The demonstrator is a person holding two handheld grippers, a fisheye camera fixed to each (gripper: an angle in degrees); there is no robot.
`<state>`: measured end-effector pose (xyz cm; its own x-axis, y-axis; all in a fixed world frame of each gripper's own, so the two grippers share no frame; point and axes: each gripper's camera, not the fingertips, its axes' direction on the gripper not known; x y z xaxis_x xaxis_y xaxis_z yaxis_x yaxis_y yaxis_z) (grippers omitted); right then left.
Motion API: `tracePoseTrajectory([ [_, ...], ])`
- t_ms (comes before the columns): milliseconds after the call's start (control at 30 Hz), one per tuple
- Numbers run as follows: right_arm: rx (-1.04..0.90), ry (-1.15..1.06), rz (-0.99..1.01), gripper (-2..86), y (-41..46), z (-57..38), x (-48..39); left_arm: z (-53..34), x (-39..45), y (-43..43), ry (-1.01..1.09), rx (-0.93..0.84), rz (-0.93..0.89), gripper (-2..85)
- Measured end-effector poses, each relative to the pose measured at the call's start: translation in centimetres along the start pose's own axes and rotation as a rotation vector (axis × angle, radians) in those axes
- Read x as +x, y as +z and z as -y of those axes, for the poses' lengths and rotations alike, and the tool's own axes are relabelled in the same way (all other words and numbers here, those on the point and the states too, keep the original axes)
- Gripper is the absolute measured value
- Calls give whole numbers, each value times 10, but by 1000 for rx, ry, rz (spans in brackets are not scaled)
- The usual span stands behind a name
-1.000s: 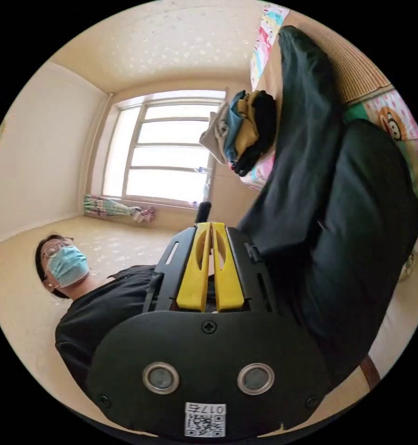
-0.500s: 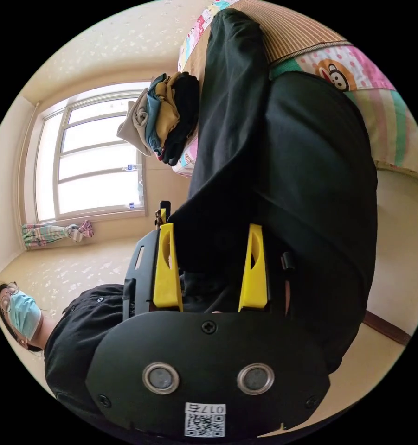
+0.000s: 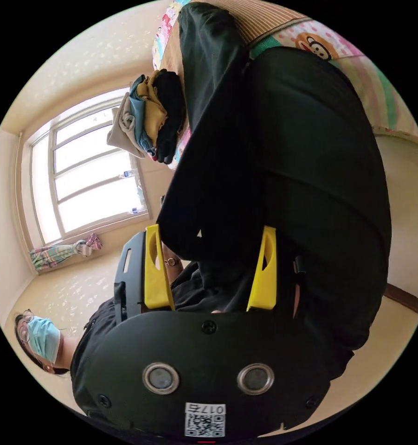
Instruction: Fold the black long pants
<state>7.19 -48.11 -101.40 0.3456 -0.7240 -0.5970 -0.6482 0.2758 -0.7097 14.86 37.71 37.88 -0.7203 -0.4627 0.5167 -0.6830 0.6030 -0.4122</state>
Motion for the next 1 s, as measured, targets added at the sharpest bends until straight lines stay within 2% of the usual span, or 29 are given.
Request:
tracePoseTrajectory([
  [67, -6, -19, -53, 265, 9, 2, -4, -1, -2, 0, -8, 4, -2, 161],
  [200, -20, -15, -19, 242, 27, 16, -2, -1, 11, 6, 15, -11, 49, 166],
  [267, -38, -17, 1, 206, 39, 25, 2, -2, 20, 9, 28, -29, 110, 155],
  [367, -47, -30, 3, 69, 52, 33, 8, -6, 29, 12, 37, -43, 240, 93],
  [433, -51, -50, -11, 44, 49, 29, 4, -10, 32, 13, 61, -54, 264, 42],
  [533, -26, -167, 128, 36, 27, 13, -18, -16, 39, 10, 128, -62, 196, 34],
  [600, 3, -236, 203, 34, 6, -3, -34, -22, 48, 7, 236, -73, -2, 29],
  [667, 11, -312, 194, 34, -13, -20, -53, -25, 54, 13, 306, -108, -155, 29],
  [700, 3, -359, 160, 35, -23, -32, -66, -27, 60, 23, 338, -158, -172, 29],
  [733, -13, -400, 96, 36, -28, -45, -78, -28, 62, 29, 349, -190, -153, 30],
  [800, -80, -412, -56, 39, -25, -60, -85, -34, 66, 59, 349, -345, 29, 37],
  [833, -152, -406, -177, 42, -15, -67, -82, -36, 64, 66, 343, -388, 64, 41],
  [900, -248, -365, -283, 53, -2, -73, -62, -42, 44, 80, 314, -490, 54, 55],
  [967, -253, -266, -248, 78, -7, -73, -33, -43, 26, 70, 280, -455, -6, 67],
  [1000, -194, -193, -202, 95, -18, -71, -12, -43, 14, 56, 260, -389, -1, 87],
])
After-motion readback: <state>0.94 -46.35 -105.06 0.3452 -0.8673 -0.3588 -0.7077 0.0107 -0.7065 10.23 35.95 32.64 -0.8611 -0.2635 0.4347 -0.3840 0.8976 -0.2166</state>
